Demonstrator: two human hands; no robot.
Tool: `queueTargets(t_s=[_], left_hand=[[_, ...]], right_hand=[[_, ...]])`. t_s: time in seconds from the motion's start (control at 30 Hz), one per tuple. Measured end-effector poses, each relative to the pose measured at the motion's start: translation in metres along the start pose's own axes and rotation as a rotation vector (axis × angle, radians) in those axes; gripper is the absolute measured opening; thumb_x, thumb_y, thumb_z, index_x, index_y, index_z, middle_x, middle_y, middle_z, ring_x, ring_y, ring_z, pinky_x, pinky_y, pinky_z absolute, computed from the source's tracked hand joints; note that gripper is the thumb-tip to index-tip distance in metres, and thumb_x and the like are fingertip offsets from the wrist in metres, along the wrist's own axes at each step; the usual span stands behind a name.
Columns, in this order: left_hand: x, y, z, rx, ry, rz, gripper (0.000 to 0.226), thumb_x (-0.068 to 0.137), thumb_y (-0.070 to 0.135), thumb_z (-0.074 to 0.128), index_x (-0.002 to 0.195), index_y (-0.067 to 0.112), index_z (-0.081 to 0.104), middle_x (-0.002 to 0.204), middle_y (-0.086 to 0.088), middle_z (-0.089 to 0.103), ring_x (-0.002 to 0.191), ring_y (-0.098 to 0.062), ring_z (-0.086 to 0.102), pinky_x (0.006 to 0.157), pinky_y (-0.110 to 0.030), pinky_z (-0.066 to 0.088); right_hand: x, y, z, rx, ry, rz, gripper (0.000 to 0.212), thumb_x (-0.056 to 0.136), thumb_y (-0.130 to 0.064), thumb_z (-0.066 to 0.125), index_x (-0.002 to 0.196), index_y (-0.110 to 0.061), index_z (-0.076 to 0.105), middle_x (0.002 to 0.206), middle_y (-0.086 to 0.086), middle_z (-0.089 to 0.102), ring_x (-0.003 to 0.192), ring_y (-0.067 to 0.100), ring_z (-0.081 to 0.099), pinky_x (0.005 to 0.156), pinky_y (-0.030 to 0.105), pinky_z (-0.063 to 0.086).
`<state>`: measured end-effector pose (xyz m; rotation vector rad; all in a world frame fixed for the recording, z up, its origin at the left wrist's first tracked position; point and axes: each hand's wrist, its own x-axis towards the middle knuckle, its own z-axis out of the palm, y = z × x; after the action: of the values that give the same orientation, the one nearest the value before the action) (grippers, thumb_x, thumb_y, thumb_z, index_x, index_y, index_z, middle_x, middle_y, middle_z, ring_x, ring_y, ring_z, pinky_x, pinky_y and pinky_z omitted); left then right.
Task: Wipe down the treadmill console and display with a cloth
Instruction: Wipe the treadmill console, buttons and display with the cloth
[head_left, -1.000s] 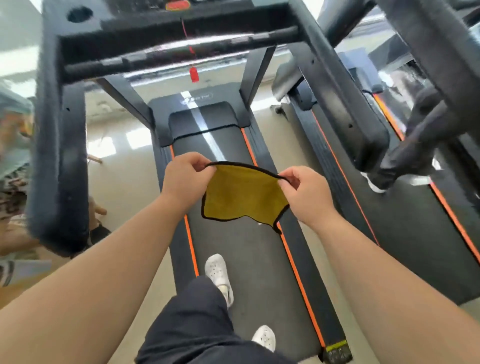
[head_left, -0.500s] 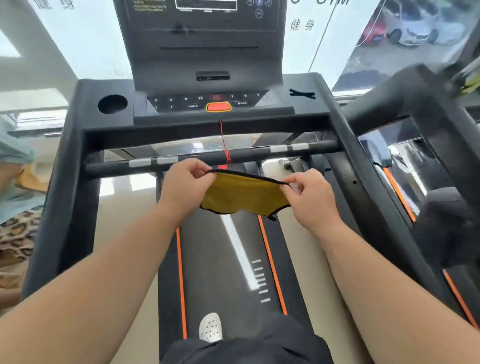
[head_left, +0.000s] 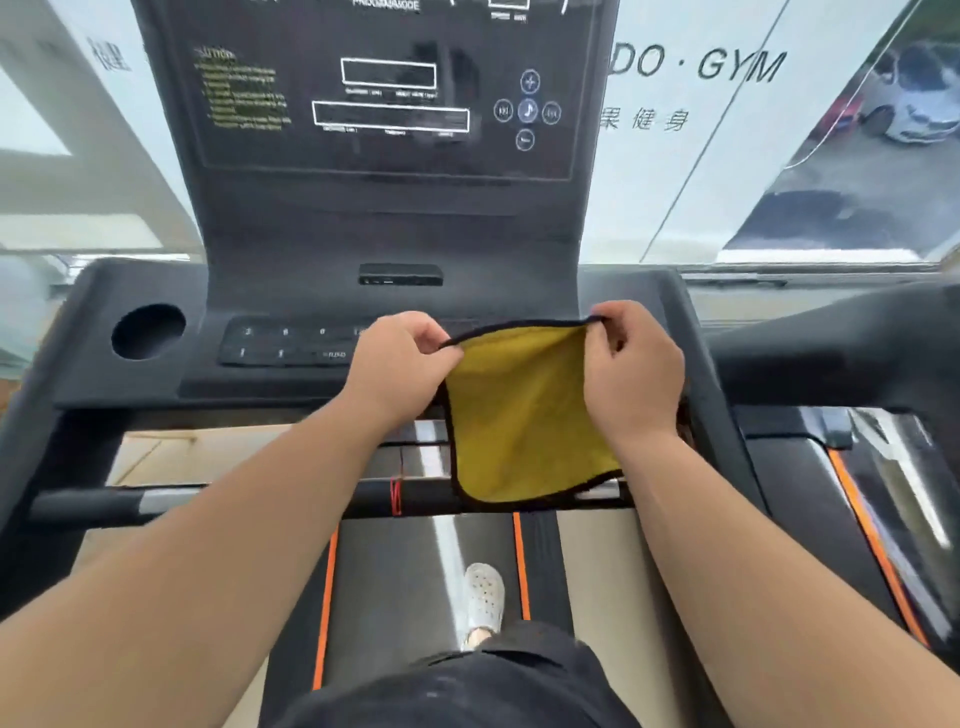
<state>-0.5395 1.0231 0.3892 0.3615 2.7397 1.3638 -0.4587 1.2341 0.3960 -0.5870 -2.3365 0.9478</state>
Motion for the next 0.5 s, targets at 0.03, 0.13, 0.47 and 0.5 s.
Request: queueTargets(t_s=[0.03, 0.13, 0.47, 0.5], left_hand=[[0.011, 0.002, 0.005, 0.047, -0.001, -0.013, 0.011, 0.083, 0.023, 0.076, 0.079, 0.015, 0.071, 0.070, 0.009, 0.062, 0.072, -0.015, 0.059, 0.069, -0.029, 0.044], [0.037, 0.003, 0.016, 0.181, 0.003, -0.027, 0.012, 0.082, 0.025, 0.075, 0.075, 0.017, 0.069, 0.066, 0.012, 0.061, 0.072, -0.015, 0.058, 0.063, -0.023, 0.039], [0.063, -0.026, 0.017, 0.488, 0.005, 0.051, 0.029, 0.082, 0.048, 0.070, 0.093, 0.021, 0.072, 0.089, 0.005, 0.066, 0.089, -0.019, 0.059, 0.080, -0.037, 0.050], [0.064, -0.029, 0.015, 0.533, 0.003, 0.068, 0.035, 0.082, 0.051, 0.065, 0.098, 0.020, 0.073, 0.095, 0.003, 0.068, 0.093, -0.022, 0.060, 0.082, -0.039, 0.051]], right_hand=[[0.013, 0.004, 0.006, 0.007, -0.029, -0.011, 0.019, 0.102, -0.022, 0.057, 0.114, -0.022, 0.071, 0.107, -0.008, 0.073, 0.098, 0.012, 0.064, 0.086, 0.028, 0.049], [0.043, 0.014, 0.028, 0.000, -0.106, -0.044, 0.020, 0.101, -0.025, 0.060, 0.118, -0.020, 0.070, 0.114, -0.006, 0.072, 0.103, 0.012, 0.063, 0.089, 0.022, 0.043], [0.055, 0.036, 0.093, -0.605, -0.668, -0.171, 0.101, 0.095, -0.079, 0.018, 0.161, -0.012, -0.020, 0.170, 0.011, -0.023, 0.157, 0.032, -0.020, 0.125, 0.059, -0.009], [0.057, 0.035, 0.096, -0.636, -0.682, -0.221, 0.101, 0.094, -0.080, 0.015, 0.161, -0.012, -0.020, 0.170, 0.012, -0.024, 0.156, 0.033, -0.021, 0.125, 0.059, -0.010]])
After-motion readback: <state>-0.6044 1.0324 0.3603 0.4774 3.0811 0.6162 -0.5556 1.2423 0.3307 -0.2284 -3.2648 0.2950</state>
